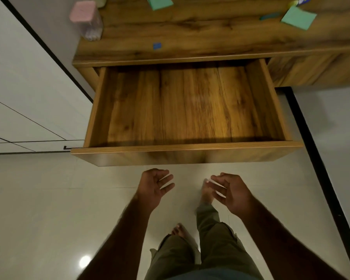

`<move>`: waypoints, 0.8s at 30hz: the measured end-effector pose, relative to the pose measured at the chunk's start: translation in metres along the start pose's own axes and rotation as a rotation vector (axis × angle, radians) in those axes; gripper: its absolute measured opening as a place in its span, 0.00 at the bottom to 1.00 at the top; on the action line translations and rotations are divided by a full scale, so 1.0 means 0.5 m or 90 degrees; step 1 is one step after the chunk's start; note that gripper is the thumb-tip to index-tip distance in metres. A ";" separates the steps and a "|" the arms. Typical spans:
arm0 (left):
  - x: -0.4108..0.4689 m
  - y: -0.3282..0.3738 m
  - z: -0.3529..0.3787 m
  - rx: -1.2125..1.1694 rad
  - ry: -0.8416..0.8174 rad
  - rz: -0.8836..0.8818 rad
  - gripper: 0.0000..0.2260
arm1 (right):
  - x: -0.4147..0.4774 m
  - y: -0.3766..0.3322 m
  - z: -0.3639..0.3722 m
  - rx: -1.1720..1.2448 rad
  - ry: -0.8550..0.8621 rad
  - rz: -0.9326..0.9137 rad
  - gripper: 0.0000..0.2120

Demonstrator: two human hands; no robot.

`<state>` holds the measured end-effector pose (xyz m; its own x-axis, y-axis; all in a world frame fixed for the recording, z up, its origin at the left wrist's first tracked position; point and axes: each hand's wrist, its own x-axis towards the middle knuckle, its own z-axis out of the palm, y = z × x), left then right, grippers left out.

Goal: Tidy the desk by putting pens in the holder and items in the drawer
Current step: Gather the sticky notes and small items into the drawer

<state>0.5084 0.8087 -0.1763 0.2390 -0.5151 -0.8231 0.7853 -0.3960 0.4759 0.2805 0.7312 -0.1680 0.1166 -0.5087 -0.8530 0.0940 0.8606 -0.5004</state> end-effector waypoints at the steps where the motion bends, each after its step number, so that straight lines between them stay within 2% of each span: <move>1: -0.013 0.004 0.000 0.000 -0.006 0.003 0.06 | -0.012 -0.002 -0.002 -0.001 0.001 -0.008 0.06; 9: -0.124 0.036 0.016 -0.001 -0.047 0.028 0.03 | -0.112 -0.036 0.001 0.014 -0.023 -0.063 0.16; 13: -0.188 0.049 0.045 0.023 -0.094 0.051 0.04 | -0.170 -0.080 0.004 0.008 -0.057 -0.061 0.12; 19: -0.268 0.095 0.140 0.239 -0.178 0.159 0.08 | -0.254 -0.188 0.019 -0.134 -0.087 -0.196 0.12; 24: -0.302 0.139 0.277 0.399 -0.136 0.284 0.09 | -0.297 -0.307 0.021 -0.258 -0.088 -0.352 0.09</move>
<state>0.4476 0.7537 0.0239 0.2901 -0.8351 -0.4674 0.1593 -0.4394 0.8840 0.2593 0.6745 0.0369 0.2855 -0.8494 -0.4438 -0.1973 0.4011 -0.8945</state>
